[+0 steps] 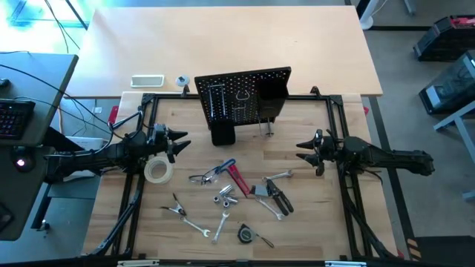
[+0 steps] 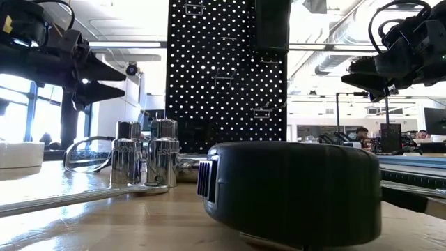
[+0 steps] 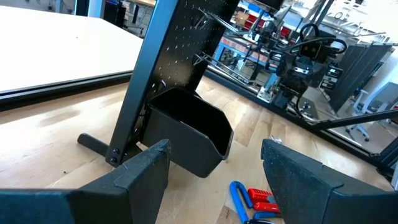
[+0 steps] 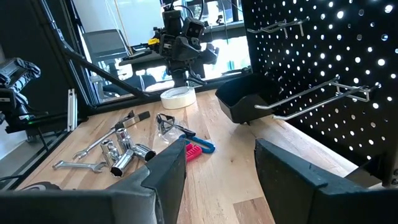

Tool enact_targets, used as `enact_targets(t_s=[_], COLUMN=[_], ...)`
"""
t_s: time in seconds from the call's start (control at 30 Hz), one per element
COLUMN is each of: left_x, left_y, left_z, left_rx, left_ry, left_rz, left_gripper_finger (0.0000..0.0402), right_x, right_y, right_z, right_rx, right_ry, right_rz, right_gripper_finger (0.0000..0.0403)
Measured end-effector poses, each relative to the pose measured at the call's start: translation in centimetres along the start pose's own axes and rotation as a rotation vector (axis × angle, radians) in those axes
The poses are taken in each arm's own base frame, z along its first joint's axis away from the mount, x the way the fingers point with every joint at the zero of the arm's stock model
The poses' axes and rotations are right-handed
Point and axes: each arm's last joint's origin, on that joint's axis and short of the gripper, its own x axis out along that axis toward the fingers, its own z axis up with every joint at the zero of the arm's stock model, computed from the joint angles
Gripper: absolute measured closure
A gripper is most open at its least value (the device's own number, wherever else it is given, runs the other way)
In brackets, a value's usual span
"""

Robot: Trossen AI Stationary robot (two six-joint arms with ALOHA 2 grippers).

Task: Hang tools onto peg board
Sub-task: Adjust the peg board

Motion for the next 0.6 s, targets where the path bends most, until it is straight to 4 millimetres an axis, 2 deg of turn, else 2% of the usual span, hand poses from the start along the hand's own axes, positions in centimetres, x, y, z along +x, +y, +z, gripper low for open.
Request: enact_targets(t_s=[0.6], left_x=[0.00], left_y=[-0.02], left_z=[0.06], left_rx=[-0.002], left_ry=[-0.007], left_rz=[0.000], left_gripper_finger=[0.0156], right_x=[0.00], right_y=[0.00], right_z=[0.00], right_rx=[-0.009], right_ry=[0.000], right_rz=[0.000], right_gripper_finger=[0.0217])
